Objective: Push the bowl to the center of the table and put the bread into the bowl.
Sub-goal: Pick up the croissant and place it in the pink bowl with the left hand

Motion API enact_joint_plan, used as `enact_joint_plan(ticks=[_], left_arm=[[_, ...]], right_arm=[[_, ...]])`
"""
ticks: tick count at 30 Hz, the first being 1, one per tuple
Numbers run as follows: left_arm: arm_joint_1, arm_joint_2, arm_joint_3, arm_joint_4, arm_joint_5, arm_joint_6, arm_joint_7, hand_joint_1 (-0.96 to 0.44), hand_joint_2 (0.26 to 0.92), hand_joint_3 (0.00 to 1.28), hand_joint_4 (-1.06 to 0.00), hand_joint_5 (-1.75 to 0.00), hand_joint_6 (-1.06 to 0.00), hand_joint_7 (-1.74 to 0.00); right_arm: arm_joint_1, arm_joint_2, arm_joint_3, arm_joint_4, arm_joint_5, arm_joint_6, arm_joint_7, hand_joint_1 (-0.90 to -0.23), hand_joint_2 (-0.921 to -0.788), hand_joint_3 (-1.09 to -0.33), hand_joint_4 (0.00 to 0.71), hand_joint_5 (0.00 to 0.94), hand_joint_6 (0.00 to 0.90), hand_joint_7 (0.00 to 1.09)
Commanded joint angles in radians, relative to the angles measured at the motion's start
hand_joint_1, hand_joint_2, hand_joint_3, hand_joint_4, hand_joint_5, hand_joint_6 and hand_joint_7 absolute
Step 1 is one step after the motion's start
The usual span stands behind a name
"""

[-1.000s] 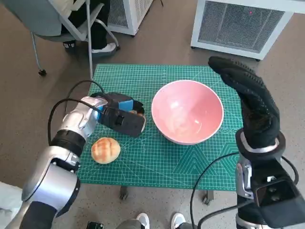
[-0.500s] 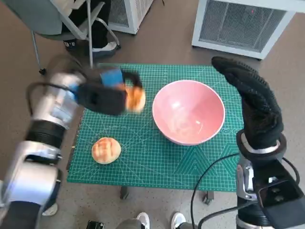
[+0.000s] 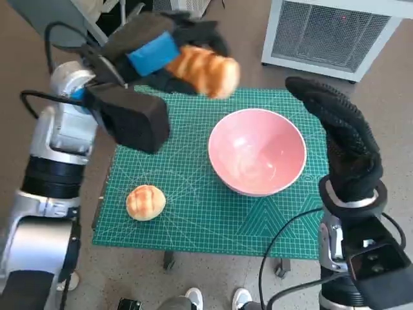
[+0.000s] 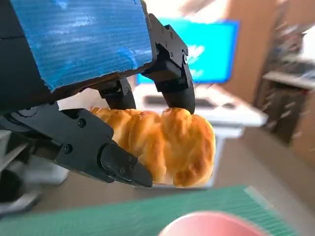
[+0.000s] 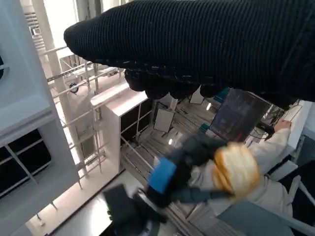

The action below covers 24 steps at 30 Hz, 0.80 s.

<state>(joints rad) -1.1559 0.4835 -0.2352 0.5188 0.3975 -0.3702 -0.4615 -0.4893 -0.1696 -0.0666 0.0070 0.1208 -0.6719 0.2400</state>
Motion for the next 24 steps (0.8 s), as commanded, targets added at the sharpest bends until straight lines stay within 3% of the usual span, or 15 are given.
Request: enact_joint_plan(ticks=[1, 18, 21, 22, 23, 24], left_arm=[[0.000, -0.041, -0.039, -0.004, 0.013, -0.032, 0.002, 0.00, 0.920, 0.04, -0.71, -1.07, -0.67, -1.19], [-0.063, -0.223, -0.181, 0.333, 0.065, -0.122, -0.016, 0.00, 0.921, 0.08, -0.66, -1.17, -0.61, -1.20], [-0.068, -0.244, -0.194, 0.405, 0.070, -0.137, -0.024, 0.00, 0.921, 0.16, -0.55, -1.27, -0.55, -1.29], [-0.069, -0.247, -0.198, 0.420, 0.071, -0.141, -0.028, -0.12, 0.921, 0.21, -0.48, -1.02, -0.50, -1.36], [-0.069, -0.247, -0.203, 0.431, 0.074, -0.142, -0.035, -0.20, 0.921, 0.24, -0.48, -0.77, -0.47, -1.41], [-0.069, -0.248, -0.206, 0.439, 0.076, -0.144, -0.039, -0.16, 0.902, 0.24, -0.47, -0.66, -0.43, -1.27]], right_arm=[[0.027, 0.007, 0.002, -0.007, 0.012, 0.011, -0.004, -0.396, -0.921, -0.524, 0.443, 0.007, 0.087, 0.79], [0.061, 0.009, -0.009, -0.052, -0.006, 0.023, -0.019, -0.405, -0.921, -0.526, 0.444, 0.007, 0.090, 0.79], [0.066, 0.008, -0.014, -0.059, -0.011, 0.023, -0.021, -0.407, -0.921, -0.526, 0.444, 0.007, 0.091, 0.79], [0.067, 0.008, -0.014, -0.061, -0.012, 0.024, -0.022, -0.407, -0.921, -0.525, 0.445, 0.007, 0.091, 0.79], [0.068, 0.008, -0.015, -0.063, -0.012, 0.025, -0.022, -0.407, -0.921, -0.525, 0.445, 0.007, 0.091, 0.79], [0.069, 0.008, -0.015, -0.065, -0.012, 0.026, -0.022, -0.407, -0.921, -0.525, 0.445, 0.007, 0.092, 0.79]])
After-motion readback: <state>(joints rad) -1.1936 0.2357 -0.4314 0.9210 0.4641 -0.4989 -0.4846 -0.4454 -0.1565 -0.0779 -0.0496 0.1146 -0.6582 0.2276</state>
